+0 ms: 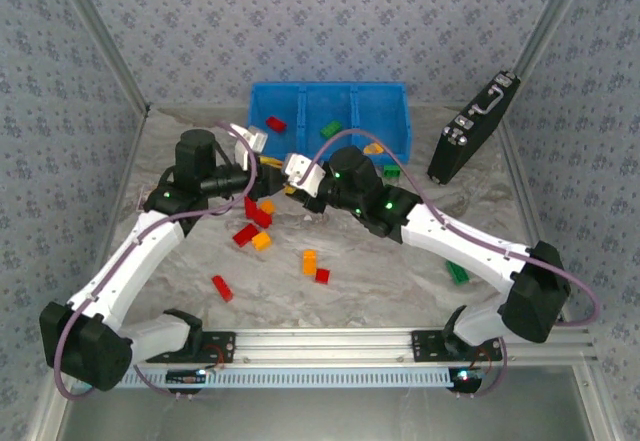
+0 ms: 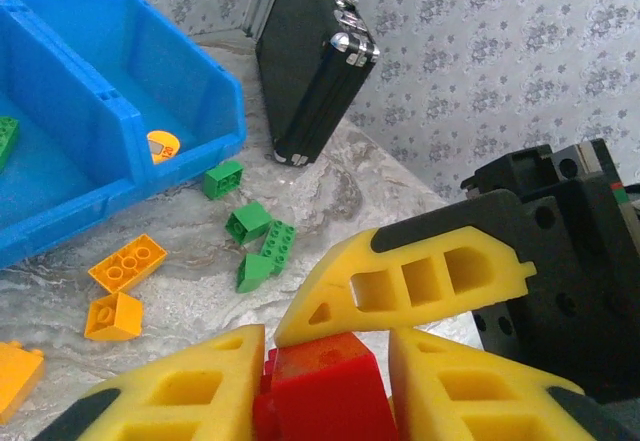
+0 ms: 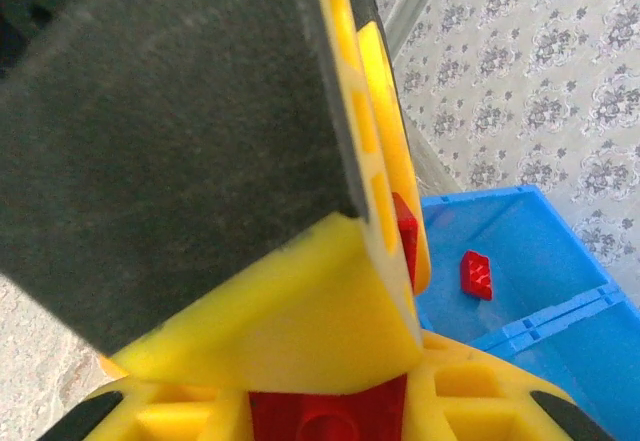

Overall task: Sort the legos into containers by color
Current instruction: Place the lego in the container.

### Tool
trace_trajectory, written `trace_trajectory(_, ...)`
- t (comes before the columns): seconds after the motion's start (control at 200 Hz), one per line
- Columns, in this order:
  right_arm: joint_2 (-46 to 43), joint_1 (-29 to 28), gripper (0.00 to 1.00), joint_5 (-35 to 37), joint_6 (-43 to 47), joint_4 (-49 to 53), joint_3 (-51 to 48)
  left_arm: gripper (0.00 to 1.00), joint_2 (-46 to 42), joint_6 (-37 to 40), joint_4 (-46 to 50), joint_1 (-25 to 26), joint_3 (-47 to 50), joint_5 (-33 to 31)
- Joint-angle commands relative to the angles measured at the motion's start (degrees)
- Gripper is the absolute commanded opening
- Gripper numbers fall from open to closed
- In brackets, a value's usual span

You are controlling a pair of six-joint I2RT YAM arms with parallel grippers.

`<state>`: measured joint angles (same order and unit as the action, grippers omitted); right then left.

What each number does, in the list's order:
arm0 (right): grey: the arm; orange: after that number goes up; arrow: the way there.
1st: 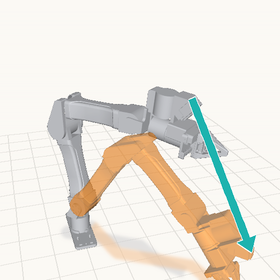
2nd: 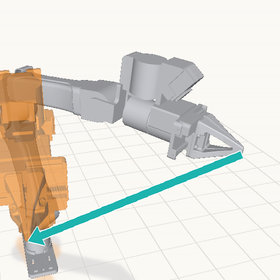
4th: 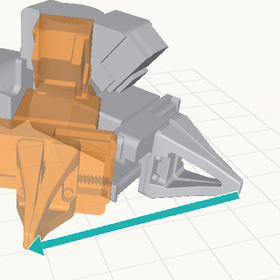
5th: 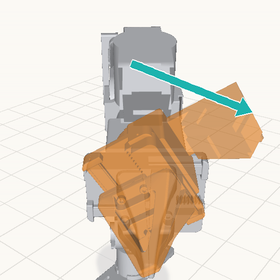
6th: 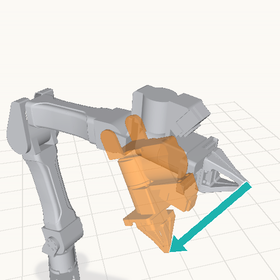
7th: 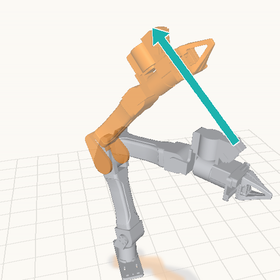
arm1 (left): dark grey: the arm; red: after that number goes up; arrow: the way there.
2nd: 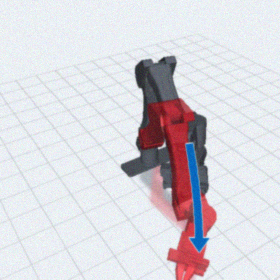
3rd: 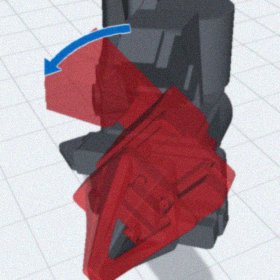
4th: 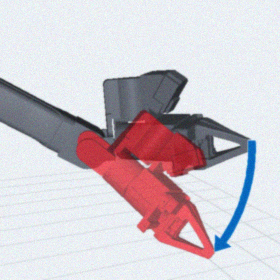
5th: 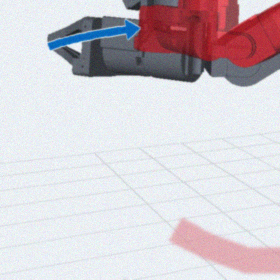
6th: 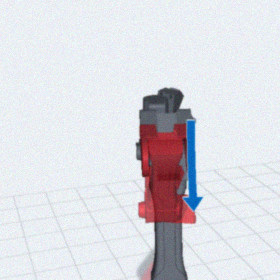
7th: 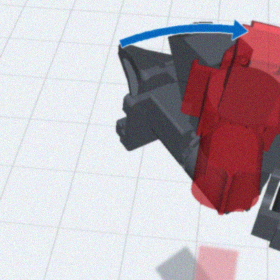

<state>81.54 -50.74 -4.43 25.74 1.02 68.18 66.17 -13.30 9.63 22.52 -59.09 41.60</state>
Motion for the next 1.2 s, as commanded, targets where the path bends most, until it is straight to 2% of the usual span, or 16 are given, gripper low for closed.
trace_trajectory(0.0, -0.32, 0.46, 0.21, 0.61, -2.62, -4.15, 0.64, 0.27, 0.26, 0.47, 0.26, 0.24, -0.89, 0.44)
trace_trajectory(0.08, -0.41, 0.84, 0.24, 1.72, -3.28, -4.69, 0.64, 0.22, 0.08, 0.79, 0.99, 0.24, -1.33, -0.65)
trace_trajectory(0.14, -0.60, 1.32, 0.31, 2.41, -3.58, -4.59, 0.64, 0.19, 0.06, 1.16, 1.59, 0.24, -1.76, -1.78)
trace_trajectory(0.285, -2.33, 3.17, 0.59, 3.22, -5.10, -4.69, -2.34, 0.14, 0.94, 1.35, 1.62, 0.07, -3.25, -6.49)
trace_trajectory(0.44, -5.52, 4.27, 0.74, 3.37, -4.10, -3.75, -5.18, 0.10, 3.76, 0.31, -1.05, -1.35, -5.83, -14.59)
trace_trajectory(0.55, -9.62, 4.29, 0.82, 3.97, -4.03, 1.82, -7.72, 0.09, 6.86, -3.15, -6.81, -3.54, -7.00, -20.27)
trace_trajectory(0.605, -13.17, 4.64, 0.85, 7.73, -6.79, 4.26, -10.50, 0.08, 9.42, -3.55, -8.35, -4.15, -8.44, -23.09)
trace_trajectory(0.65, -16.02, 6.03, 0.88, 10.95, -13.82, 9.50, -11.83, 0.08, 11.86, -2.61, -8.92, -4.23, -9.95, -24.70)
trace_trajectory(0.7, -18.80, 10.67, 0.88, 11.78, -22.30, 17.05, -12.81, 0.08, 14.92, -1.23, -8.26, -4.24, -12.18, -26.47)
trace_trajectory(0.78, -24.10, 20.54, 0.88, 8.39, -32.74, 26.21, -16.04, 0.07, 19.59, 0.29, -7.48, -4.33, -15.27, -28.11)
trace_trajectory(0.945, -36.00, 37.46, 0.87, 2.64, -46.17, 35.10, -23.40, 0.08, 29.66, 2.47, -5.53, -4.42, -21.68, -33.61)
trace_trajectory(1.085, -35.36, 50.31, 0.83, -1.08, -53.63, 45.79, -23.70, 0.09, 38.34, 2.85, -3.28, -4.58, -27.56, -38.57)
trace_trajectory(1.194, -31.49, 57.11, 0.82, -4.52, -57.72, 49.44, -26.08, 0.09, 45.13, 2.05, -1.38, -4.94, -33.08, -39.67)
